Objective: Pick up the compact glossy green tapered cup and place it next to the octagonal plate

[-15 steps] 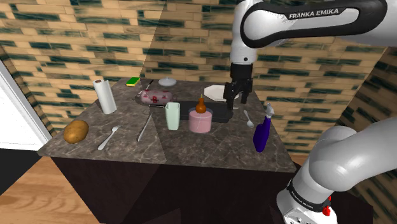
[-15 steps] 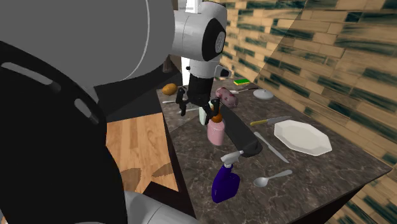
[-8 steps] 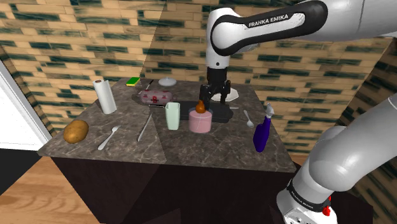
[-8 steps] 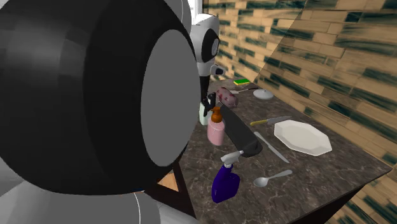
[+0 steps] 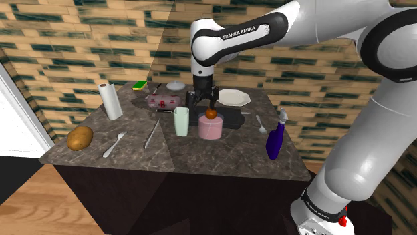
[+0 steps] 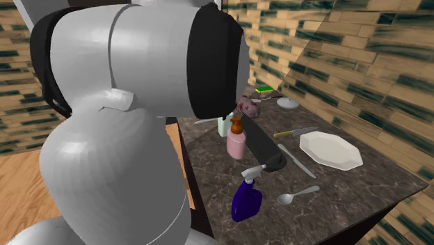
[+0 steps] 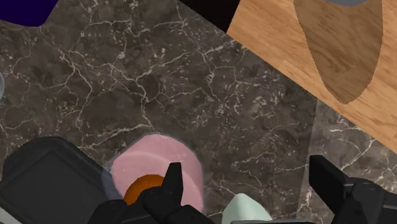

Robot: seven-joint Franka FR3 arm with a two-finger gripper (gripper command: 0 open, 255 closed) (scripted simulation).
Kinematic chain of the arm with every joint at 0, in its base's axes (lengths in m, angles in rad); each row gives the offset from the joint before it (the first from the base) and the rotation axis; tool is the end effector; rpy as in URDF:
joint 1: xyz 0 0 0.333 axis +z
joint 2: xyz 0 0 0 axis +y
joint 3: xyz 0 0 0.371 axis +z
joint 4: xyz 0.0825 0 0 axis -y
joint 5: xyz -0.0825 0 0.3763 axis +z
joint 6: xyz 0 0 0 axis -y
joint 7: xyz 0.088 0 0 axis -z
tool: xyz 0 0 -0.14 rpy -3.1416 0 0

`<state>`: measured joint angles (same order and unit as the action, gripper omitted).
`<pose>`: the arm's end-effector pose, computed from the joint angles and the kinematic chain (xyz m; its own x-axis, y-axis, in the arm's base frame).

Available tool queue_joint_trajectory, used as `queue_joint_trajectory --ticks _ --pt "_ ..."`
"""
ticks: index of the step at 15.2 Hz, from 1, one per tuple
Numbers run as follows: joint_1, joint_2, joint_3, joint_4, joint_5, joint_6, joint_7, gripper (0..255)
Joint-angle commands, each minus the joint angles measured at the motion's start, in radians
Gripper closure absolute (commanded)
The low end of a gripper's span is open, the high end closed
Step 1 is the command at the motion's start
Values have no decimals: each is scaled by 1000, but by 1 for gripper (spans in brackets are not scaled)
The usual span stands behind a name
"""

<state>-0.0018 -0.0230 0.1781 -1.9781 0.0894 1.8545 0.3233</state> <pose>0.5174 0.1028 0.4932 0.9776 -0.1719 -0.1215 -0.1781 -0.9831 -0.0423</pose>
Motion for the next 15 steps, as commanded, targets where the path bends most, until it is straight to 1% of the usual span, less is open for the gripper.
queue_joint_trajectory --ticks 1,7,10,12,13,15 --pt "6 83 8 77 -21 9 39 0" --pt "39 329 9 340 -90 -1 137 0" --pt "61 461 0 504 -121 -30 177 0" --pt "79 556 -8 632 -140 -61 200 0" --pt "82 573 -10 655 -143 -67 203 0" --pt "82 574 -10 629 -143 -40 204 0"
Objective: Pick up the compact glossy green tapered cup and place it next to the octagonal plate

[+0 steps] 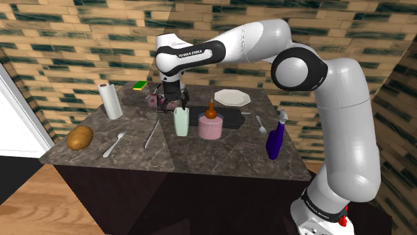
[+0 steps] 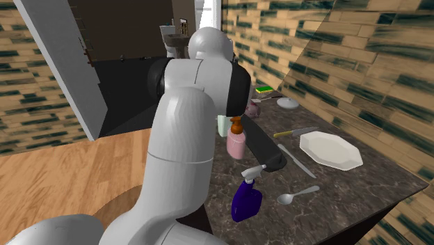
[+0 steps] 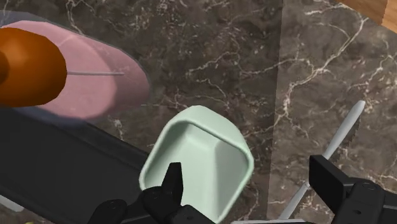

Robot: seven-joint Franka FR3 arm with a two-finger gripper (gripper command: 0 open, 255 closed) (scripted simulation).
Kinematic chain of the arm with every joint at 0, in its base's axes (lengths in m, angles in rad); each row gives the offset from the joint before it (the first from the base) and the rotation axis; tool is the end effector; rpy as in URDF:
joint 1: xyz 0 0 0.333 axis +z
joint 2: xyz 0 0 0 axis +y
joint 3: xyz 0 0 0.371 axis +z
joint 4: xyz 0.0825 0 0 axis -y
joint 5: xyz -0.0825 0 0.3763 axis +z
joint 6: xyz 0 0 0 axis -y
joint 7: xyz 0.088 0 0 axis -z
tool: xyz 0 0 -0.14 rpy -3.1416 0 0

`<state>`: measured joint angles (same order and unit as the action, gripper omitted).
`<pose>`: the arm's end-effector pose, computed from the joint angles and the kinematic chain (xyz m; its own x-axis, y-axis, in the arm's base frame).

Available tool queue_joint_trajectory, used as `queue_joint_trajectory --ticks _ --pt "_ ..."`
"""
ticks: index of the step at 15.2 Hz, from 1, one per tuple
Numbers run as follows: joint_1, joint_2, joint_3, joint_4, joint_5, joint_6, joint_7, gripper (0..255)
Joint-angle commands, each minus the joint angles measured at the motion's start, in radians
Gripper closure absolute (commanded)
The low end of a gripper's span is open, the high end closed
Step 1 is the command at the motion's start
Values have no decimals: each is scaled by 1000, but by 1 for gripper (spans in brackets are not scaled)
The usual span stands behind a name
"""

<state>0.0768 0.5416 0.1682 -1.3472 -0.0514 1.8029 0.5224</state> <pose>0.7058 0.1444 0.4258 0.9563 -0.2793 -0.0868 -0.2798 -0.9600 0.0067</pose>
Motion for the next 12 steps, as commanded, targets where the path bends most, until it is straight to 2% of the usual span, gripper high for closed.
queue_joint_trajectory --ticks 1,5,12 --pt "3 10 -1 -14 -2 24 5 0" --pt "2 17 -1 -65 -4 82 6 0" --pt "2 17 -1 -65 -4 82 6 0"
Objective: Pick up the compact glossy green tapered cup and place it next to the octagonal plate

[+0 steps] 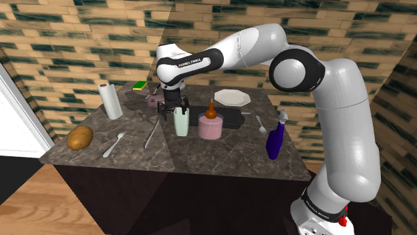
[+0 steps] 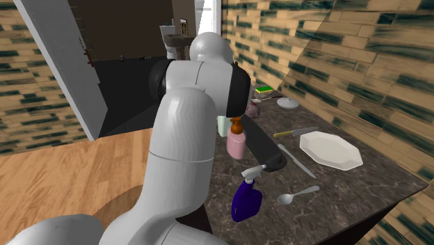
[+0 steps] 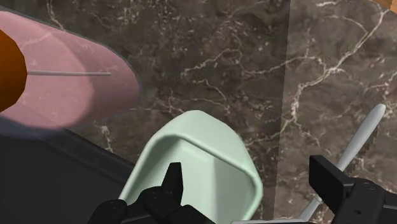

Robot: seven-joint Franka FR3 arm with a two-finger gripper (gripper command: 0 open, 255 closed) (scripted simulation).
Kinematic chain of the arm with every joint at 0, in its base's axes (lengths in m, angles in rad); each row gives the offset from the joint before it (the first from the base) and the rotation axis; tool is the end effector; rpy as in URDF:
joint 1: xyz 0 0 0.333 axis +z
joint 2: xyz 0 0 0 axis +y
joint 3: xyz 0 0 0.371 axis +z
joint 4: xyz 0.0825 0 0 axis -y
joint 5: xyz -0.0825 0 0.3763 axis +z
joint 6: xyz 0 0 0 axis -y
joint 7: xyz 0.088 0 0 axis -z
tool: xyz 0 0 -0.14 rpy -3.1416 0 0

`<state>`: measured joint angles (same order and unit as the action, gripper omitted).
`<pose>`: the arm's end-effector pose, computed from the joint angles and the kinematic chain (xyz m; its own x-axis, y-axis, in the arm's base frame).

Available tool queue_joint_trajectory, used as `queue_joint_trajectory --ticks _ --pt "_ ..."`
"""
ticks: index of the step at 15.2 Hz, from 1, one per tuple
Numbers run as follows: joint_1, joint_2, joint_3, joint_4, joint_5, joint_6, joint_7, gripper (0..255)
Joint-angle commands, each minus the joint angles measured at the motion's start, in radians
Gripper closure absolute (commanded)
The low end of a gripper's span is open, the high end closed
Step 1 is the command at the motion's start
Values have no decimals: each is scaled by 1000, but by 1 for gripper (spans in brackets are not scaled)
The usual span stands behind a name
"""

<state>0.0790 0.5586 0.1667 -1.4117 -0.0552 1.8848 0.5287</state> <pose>0.7057 0.1471 0.3904 0.9559 -0.2808 -0.0859 -0.2812 -0.9596 0.0073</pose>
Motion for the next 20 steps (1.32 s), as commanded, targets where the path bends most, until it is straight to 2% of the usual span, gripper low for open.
queue_joint_trajectory --ticks 1,2,11,20 --pt "0 0 0 0 0 0 0 0" --pt "0 0 0 0 0 0 0 255" --pt "0 0 0 0 0 0 0 255" --pt "2 -24 3 84 4 -107 -1 255"
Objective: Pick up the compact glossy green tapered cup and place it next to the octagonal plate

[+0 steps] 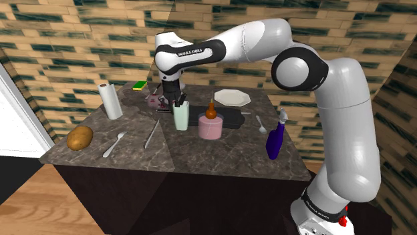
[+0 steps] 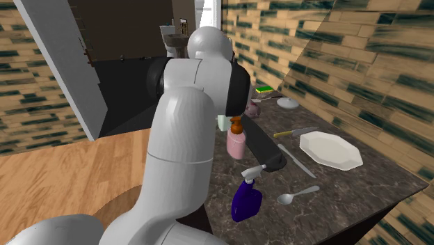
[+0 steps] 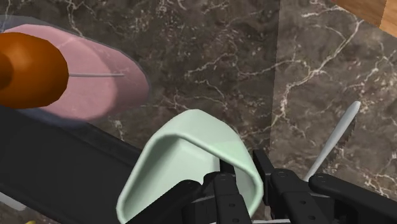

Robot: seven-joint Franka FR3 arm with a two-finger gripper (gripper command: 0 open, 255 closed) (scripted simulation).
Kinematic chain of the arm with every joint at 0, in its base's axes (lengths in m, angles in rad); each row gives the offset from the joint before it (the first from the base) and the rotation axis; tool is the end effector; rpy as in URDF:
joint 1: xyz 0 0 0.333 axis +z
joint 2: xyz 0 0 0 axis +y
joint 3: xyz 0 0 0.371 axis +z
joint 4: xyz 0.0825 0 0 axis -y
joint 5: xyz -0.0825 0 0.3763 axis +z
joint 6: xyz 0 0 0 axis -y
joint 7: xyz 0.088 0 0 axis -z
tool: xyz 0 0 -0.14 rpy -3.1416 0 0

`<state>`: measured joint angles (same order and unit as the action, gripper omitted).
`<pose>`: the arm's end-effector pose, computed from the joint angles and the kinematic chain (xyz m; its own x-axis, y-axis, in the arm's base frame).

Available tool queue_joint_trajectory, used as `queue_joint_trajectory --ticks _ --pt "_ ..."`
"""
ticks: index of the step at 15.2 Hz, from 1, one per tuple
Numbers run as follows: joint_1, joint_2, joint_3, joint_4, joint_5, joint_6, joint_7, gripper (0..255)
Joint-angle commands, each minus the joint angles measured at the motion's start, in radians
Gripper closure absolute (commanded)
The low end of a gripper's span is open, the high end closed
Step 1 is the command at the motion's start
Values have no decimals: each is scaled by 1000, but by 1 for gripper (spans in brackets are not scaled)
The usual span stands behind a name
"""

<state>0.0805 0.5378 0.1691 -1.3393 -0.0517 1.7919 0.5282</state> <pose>0.7047 0.1471 0.4314 0.9559 -0.2808 -0.0858 -0.2812 -0.9596 0.0074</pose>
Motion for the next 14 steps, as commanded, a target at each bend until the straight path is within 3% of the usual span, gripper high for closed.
queue_joint_trajectory --ticks 1,7,14 --pt "1 -5 1 23 1 -27 0 255" --pt "4 -8 2 97 2 -104 0 255" --pt "-106 -186 -27 -120 29 -65 -129 255"
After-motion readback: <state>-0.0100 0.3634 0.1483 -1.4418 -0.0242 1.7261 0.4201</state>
